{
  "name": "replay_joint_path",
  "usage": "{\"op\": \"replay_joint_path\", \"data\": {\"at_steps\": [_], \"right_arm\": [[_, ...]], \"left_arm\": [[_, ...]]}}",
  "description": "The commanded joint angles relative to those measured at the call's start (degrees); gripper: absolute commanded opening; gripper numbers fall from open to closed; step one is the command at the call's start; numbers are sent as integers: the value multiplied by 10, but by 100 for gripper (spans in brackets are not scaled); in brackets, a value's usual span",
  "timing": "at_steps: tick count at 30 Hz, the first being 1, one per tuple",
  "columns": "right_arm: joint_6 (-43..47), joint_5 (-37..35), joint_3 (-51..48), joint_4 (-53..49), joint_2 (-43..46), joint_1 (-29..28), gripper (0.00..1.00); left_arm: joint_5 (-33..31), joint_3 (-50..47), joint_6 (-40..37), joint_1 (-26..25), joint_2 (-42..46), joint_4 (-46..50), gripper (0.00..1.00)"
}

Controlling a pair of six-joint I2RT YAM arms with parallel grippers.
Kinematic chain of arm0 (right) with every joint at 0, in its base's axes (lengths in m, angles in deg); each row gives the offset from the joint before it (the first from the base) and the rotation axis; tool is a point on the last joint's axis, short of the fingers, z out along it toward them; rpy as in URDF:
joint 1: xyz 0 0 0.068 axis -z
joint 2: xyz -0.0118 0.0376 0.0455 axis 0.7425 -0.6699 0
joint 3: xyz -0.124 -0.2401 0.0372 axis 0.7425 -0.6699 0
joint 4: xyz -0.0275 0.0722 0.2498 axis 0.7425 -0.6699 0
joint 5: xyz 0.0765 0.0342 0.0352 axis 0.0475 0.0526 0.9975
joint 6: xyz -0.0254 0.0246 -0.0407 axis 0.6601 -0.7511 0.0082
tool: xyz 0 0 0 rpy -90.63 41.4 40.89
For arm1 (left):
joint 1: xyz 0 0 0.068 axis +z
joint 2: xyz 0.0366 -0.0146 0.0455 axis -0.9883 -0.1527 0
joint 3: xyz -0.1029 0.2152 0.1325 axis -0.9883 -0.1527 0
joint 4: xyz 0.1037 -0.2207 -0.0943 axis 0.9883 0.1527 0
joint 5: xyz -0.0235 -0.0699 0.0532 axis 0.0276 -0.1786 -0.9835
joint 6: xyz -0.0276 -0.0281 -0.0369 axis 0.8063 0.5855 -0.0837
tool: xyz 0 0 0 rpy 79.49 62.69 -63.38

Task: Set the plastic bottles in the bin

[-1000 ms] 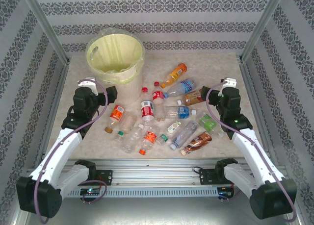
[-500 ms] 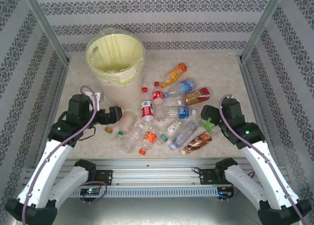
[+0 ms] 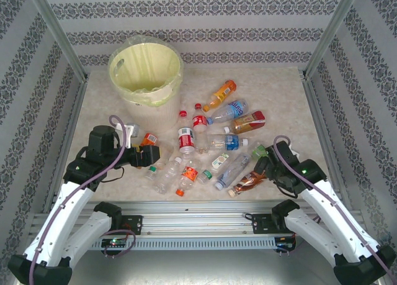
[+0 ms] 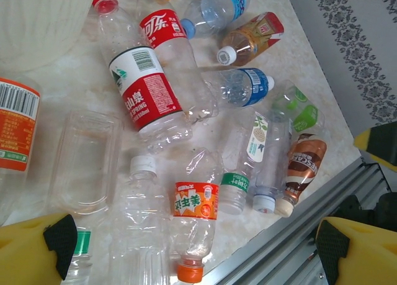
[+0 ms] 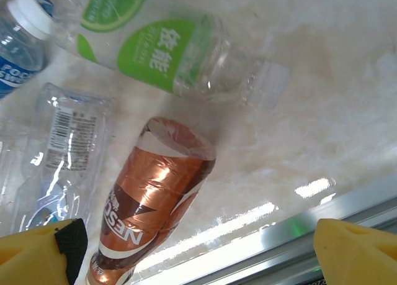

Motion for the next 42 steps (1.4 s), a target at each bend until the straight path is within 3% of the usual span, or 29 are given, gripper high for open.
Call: {"op": "replay_joint_path", "data": {"at_steps": [1,10,23,42], "right_arm": [[-53,21,-29,29,-5,-9,93],[-90,49,-87,131,-17,-16,90],[-132,56,-159,235,-36,-16,84],[-133,42,-211,297,-20,4,71]], "left_arm": [[30,-5,-18,-9,9,-27,100],[74,-10,-21,-9,9,-40,100],[67,-12,-21,-12,10,-40,100],[36,-11,-21,-32,9,-30,100]]}}
